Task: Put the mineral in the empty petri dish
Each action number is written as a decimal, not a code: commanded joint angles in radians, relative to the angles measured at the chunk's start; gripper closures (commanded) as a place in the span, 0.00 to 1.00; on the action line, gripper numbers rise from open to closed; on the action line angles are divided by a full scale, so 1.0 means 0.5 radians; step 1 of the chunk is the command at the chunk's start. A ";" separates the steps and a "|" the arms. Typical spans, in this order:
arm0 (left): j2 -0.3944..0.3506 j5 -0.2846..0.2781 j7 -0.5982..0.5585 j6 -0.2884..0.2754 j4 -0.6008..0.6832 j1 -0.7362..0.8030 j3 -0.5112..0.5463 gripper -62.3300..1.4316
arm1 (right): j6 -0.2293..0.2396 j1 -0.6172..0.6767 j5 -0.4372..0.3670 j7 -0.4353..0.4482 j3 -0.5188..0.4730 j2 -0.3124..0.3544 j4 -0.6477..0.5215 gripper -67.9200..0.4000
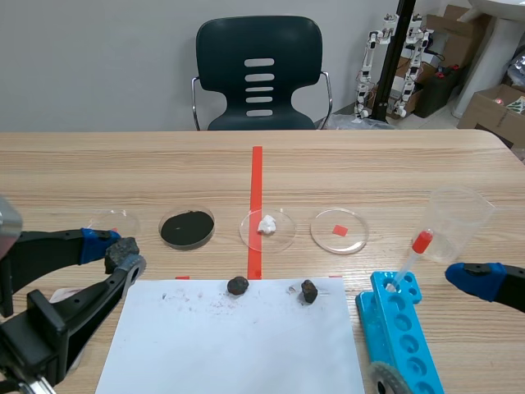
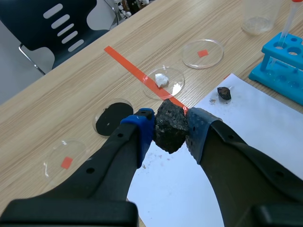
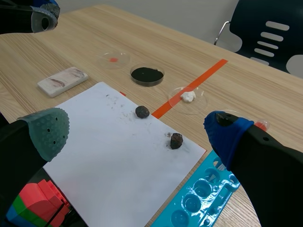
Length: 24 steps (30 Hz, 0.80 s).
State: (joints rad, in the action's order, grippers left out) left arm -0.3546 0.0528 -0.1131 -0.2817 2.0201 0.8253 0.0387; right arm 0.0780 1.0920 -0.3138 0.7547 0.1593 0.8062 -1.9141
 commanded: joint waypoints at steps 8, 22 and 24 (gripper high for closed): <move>0.010 -0.082 0.020 0.011 0.016 -0.023 -0.024 0.84 | 0.001 -0.018 -0.008 0.031 -0.005 -0.001 -0.041 0.13; 0.020 -0.459 0.787 0.334 -0.172 -0.661 -0.329 0.84 | 0.001 -0.018 -0.008 0.031 -0.005 -0.001 -0.041 0.13; 0.021 -0.559 0.867 0.499 -0.268 -0.755 -0.381 0.84 | 0.001 -0.018 -0.008 0.031 -0.005 -0.001 -0.041 0.13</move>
State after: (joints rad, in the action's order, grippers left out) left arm -0.3489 -0.2131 0.3298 -0.0410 1.8946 0.4507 -0.1562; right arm 0.0780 1.0920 -0.3138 0.7551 0.1593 0.8062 -1.9141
